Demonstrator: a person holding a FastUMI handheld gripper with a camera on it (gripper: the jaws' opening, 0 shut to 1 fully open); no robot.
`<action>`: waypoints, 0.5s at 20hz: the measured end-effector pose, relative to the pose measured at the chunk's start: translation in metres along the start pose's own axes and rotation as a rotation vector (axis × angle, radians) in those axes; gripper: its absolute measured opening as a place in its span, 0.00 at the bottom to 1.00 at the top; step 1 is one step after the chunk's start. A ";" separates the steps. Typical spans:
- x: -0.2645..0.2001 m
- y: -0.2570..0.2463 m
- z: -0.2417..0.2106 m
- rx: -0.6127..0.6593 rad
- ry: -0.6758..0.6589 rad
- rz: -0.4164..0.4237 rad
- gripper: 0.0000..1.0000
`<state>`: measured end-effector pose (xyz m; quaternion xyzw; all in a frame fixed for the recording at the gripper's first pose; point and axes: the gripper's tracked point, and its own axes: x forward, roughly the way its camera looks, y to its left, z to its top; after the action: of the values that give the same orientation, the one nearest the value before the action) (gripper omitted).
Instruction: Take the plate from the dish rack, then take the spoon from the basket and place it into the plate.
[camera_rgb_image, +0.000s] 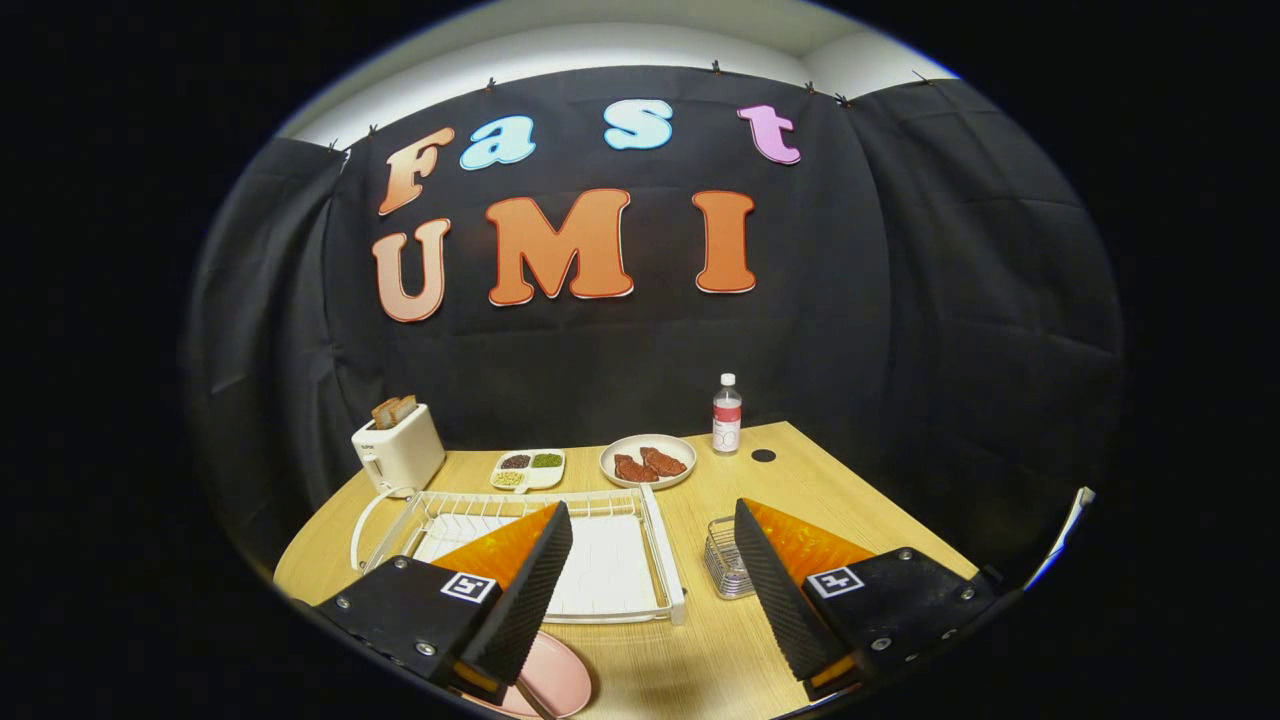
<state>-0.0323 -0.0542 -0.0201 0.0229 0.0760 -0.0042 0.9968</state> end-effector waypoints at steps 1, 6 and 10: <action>0.000 -0.001 -0.001 0.002 0.001 -0.002 0.97; 0.001 -0.005 -0.002 0.006 0.005 -0.003 0.97; 0.001 -0.010 -0.001 0.009 -0.001 -0.007 0.97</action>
<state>-0.0318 -0.0646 -0.0214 0.0271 0.0755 -0.0082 0.9967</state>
